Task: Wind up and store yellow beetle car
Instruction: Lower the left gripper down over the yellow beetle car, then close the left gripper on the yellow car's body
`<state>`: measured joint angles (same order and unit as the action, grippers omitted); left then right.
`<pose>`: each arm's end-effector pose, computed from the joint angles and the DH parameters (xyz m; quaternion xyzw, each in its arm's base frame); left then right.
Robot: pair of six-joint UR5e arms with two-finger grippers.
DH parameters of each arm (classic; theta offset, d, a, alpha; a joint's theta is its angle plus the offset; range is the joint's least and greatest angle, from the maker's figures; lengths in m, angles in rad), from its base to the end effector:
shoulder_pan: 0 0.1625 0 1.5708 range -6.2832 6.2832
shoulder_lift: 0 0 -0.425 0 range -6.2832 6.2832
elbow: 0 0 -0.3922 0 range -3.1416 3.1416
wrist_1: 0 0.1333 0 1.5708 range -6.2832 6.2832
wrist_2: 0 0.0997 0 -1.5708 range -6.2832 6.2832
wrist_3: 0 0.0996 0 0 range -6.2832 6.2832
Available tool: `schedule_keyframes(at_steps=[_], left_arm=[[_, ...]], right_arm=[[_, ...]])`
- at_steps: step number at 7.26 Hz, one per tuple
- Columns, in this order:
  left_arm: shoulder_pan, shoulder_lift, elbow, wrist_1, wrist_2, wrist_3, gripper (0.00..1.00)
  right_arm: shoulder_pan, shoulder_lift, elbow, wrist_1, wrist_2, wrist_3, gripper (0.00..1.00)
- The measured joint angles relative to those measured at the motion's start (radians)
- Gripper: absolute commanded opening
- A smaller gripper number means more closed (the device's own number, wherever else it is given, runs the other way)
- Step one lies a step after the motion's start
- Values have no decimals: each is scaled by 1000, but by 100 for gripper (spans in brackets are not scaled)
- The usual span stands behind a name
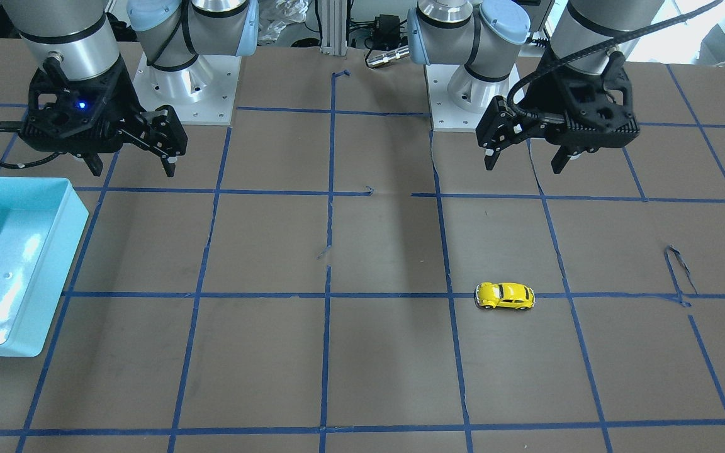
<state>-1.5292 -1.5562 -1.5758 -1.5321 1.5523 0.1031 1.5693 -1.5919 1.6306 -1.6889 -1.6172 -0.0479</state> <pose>-0.1146 -0.4956 0.4966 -0.0310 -0.9992 0.0247 0.0075 0.1279 -0.4904 0.4810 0.0223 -0.9987 0.0391 0.0242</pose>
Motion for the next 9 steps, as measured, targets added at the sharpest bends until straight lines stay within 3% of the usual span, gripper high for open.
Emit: schedule_keyframes(at_steps=[4,6,8,9], left_arm=[[14,-81,-238,356,-19,724,94],[29,-151,-272,426,-10,1094,94],[79,-235,-279,495,-5,1470,87],[93,-273,-288,534,-5,1569,87]], right_arm=[[0,1,0,0,-1,-1,100],[0,1,0,-1,0,-1,100],[0,1,0,-1,-1,0,100],[0,1,0,-2,-1,0,100]])
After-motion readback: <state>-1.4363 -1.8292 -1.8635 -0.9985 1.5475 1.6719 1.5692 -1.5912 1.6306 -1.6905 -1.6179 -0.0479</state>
